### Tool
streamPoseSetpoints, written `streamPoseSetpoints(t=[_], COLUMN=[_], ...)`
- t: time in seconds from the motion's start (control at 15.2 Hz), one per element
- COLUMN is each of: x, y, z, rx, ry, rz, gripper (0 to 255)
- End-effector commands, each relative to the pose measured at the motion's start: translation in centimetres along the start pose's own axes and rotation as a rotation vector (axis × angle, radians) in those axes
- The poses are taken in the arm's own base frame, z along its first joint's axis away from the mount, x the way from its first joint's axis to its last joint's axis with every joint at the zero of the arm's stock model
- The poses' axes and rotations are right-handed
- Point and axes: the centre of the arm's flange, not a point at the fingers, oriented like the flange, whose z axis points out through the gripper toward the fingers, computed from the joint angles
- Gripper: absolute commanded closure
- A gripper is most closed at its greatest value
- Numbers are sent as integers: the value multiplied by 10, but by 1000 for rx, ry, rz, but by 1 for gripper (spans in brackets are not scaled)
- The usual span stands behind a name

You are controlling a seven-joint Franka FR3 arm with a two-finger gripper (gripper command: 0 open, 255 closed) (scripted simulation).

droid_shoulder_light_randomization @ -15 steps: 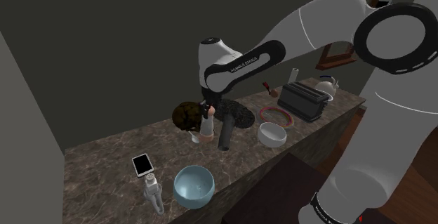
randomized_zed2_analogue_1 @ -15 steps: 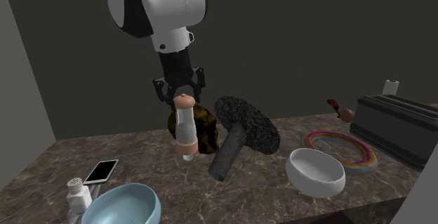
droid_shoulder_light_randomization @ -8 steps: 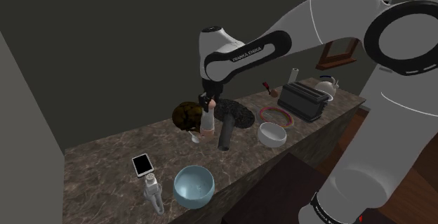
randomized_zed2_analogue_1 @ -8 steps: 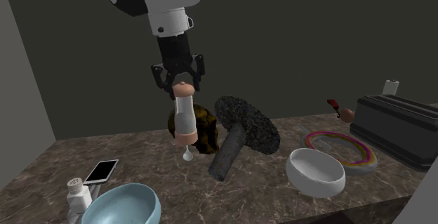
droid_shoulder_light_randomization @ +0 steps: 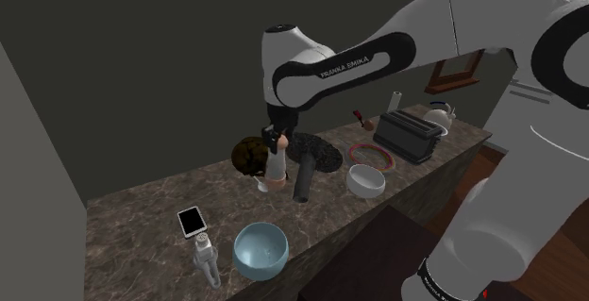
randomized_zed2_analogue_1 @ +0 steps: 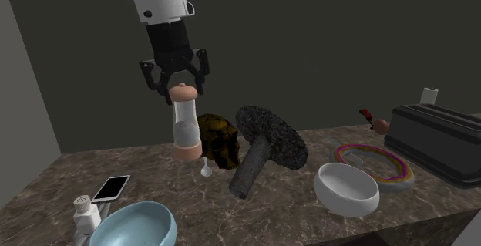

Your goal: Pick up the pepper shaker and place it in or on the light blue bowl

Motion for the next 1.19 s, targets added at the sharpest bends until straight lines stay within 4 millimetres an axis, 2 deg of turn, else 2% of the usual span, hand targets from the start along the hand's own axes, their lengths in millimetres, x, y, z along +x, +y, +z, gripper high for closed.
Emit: streamPoseSetpoints(t=[0.0, 0.79, 1.12], x=[-13, -82, -83], y=[-21, -146, -150], z=[-13, -82, -56], rx=[0, 0, 0], ry=[0, 0, 0], rz=[1, 1, 1], gripper=[255, 255, 255])
